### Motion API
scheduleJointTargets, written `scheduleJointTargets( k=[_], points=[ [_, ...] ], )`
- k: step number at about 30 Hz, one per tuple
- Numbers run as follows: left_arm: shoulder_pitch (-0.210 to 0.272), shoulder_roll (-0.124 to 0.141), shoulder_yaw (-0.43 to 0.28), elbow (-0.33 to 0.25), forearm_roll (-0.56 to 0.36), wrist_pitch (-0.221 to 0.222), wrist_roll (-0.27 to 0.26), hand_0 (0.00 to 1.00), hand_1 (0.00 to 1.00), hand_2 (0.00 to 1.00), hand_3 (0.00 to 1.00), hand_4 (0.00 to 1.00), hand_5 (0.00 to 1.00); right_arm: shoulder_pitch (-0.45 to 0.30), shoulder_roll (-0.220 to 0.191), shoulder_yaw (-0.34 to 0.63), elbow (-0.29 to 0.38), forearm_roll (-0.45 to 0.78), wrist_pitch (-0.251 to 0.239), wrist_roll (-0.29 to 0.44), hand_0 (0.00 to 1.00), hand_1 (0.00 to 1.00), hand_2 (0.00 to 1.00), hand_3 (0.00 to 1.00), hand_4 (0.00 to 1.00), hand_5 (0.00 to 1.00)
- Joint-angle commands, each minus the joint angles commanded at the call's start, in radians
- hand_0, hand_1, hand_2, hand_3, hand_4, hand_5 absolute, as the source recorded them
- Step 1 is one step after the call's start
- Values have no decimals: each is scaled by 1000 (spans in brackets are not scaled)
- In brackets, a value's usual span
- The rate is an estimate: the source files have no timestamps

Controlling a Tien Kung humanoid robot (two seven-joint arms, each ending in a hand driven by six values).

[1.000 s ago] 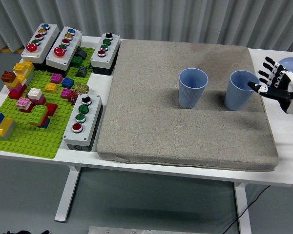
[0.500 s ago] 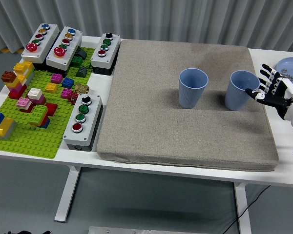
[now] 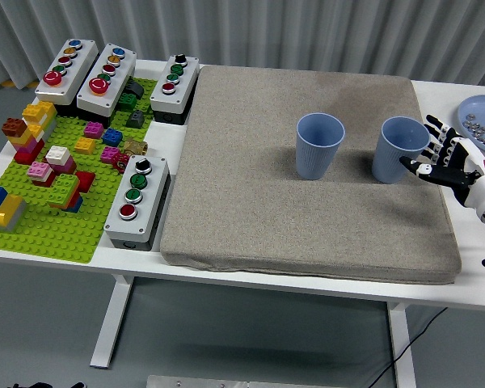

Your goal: Pick cup pour cup place

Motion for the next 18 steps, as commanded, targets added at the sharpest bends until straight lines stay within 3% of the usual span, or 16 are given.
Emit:
scheduleJointTargets(
  k=[18],
  points=[
    [0,-2,16,0,-10,-3,0,773,755,809,650,503,965,-23,8,-48,-27,20,-29,32,960,938,998,998,829,144]
  ],
)
